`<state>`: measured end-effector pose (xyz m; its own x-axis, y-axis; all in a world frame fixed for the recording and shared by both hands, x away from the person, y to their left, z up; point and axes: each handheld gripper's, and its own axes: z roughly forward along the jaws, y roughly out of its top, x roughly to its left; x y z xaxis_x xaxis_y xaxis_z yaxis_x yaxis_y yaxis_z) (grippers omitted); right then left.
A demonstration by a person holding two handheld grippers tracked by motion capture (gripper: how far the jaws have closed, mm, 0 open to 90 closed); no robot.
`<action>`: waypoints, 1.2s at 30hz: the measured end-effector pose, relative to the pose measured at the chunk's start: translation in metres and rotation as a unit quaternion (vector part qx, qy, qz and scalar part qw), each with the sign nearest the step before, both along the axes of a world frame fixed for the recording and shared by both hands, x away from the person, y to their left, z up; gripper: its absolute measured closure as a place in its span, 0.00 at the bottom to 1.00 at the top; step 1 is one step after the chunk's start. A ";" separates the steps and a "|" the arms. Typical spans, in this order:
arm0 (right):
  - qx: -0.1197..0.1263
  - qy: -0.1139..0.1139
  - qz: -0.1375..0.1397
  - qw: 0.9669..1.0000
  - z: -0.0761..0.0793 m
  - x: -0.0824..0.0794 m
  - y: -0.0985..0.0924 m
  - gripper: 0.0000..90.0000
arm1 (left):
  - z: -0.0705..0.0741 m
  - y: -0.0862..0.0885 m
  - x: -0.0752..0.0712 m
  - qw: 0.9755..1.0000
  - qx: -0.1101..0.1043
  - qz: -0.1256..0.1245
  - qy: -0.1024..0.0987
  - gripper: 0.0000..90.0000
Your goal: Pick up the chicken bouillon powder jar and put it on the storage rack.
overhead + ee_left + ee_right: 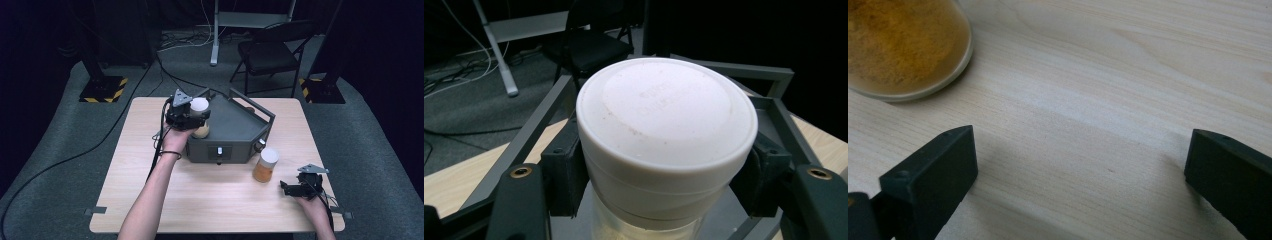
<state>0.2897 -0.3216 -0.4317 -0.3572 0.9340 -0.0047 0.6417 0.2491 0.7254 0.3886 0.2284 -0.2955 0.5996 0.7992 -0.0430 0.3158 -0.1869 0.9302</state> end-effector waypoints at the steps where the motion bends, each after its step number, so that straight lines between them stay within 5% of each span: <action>1: 0.000 0.000 0.000 1.000 0.000 0.000 0.000 0.00 | 0.000 0.001 0.001 1.000 -0.002 0.001 0.002 0.37; 11: 0.000 0.000 0.000 1.000 0.000 0.000 0.000 0.00 | 0.001 0.006 0.005 1.000 -0.009 0.003 0.013 0.37; 24: 0.000 0.000 0.000 1.000 0.000 0.000 0.000 0.00 | 0.004 0.013 -0.004 1.000 -0.015 -0.002 0.016 0.12; 27: 0.000 0.000 0.000 1.000 0.000 0.000 0.000 0.00 | -0.004 0.017 -0.011 1.000 -0.022 0.002 0.001 0.08; 36: 0.000 0.000 0.000 1.000 0.000 0.000 0.000 0.00 | -0.018 0.039 -0.026 1.000 -0.029 -0.001 0.002 0.04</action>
